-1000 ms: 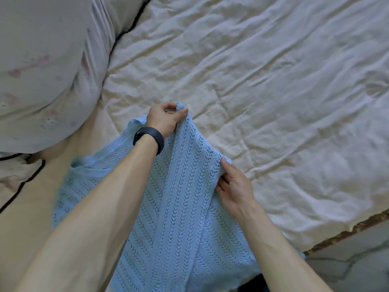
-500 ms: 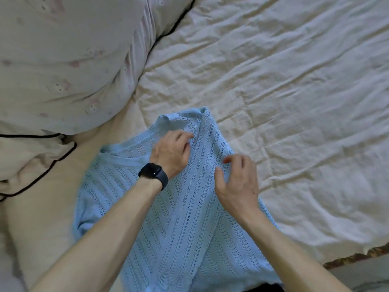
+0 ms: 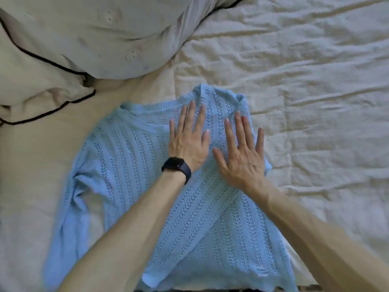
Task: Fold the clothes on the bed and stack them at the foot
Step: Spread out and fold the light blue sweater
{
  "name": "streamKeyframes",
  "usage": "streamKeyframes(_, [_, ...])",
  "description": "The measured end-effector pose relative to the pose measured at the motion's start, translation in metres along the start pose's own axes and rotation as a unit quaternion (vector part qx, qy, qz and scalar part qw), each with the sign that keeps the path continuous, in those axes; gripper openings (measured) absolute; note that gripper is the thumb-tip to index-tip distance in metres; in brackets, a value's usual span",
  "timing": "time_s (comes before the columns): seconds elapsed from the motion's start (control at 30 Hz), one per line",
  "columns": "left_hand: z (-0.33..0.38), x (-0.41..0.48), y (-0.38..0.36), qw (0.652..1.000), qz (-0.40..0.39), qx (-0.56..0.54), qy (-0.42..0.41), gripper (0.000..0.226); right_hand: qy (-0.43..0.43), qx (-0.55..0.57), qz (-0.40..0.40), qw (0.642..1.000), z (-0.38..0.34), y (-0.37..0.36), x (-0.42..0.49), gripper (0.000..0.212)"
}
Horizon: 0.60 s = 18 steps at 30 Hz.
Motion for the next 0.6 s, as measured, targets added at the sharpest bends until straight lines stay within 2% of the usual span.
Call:
streamKeyframes(0.1, [-0.014,-0.109,-0.019,0.999,-0.039,-0.007,0.030,0.067,0.015,0.004,0.021,1.000,-0.023,0.002,-0.024,0.070])
streamKeyframes(0.27, [-0.048,-0.250,-0.054,0.998,-0.029,0.046,0.031,0.071,0.050,0.004,-0.020,0.999,-0.078,-0.016,-0.079,0.074])
streamKeyframes(0.43, [-0.102,-0.307,-0.080,0.996,-0.056,0.076,0.002,0.076,0.012,-0.048,-0.165,0.985,-0.095,-0.048,-0.107,0.077])
streamKeyframes(0.6, [-0.137,-0.333,-0.066,0.997,-0.055,0.059,-0.012,0.081,-0.039,-0.093,-0.227,0.969,-0.107,-0.039,-0.102,0.075])
Point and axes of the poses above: each hand's wrist, its own x-axis towards the middle knuckle, its own y-axis out of the back of the hand, z = x × y, the point moved 3 cm from there along x, towards the middle knuckle, and after that the axes turned 1 degree about z, right-handed, at the moved point
